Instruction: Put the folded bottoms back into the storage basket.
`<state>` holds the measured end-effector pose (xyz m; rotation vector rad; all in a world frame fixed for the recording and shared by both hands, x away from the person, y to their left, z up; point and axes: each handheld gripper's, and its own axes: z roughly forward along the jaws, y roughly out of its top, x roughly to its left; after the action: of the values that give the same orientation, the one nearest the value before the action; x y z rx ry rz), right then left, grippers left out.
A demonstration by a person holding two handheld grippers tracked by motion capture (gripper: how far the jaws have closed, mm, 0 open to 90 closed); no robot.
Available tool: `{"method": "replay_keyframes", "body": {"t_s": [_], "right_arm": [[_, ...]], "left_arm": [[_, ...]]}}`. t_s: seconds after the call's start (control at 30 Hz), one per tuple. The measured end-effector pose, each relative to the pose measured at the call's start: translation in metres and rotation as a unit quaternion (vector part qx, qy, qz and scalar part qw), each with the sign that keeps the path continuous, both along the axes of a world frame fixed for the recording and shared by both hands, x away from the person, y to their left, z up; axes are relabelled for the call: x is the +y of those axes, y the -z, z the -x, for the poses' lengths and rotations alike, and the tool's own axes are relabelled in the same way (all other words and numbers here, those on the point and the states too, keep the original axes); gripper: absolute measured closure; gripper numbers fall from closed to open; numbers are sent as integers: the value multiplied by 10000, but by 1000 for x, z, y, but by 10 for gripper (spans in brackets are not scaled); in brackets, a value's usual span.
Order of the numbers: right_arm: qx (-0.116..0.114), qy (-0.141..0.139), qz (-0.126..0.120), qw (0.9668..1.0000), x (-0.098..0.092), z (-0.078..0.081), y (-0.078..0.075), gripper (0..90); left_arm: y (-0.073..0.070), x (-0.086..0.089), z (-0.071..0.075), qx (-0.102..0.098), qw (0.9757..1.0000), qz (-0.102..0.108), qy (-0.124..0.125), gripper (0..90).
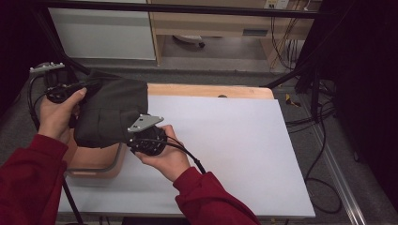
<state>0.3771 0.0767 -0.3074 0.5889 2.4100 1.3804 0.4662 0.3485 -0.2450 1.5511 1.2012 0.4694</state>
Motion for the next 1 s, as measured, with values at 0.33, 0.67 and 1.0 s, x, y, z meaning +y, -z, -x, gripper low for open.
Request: {"method": "replay_keyframes", "body": {"t_s": [0.33,0.67,1.0], "right_arm": [[-123,-72,20,9999,18,-7,-4,650],[-68,-106,-26,9999,35,-13,-2,650],[-8,-134,-58,9999,45,-14,3,650]], "left_arm": [[-9,15,-1,-202,9995,-219,-131,833],[-5,30,-5,-115,9994,-206,-252,833],[-2,38,-5,-84,9993,-218,-306,833]]}}
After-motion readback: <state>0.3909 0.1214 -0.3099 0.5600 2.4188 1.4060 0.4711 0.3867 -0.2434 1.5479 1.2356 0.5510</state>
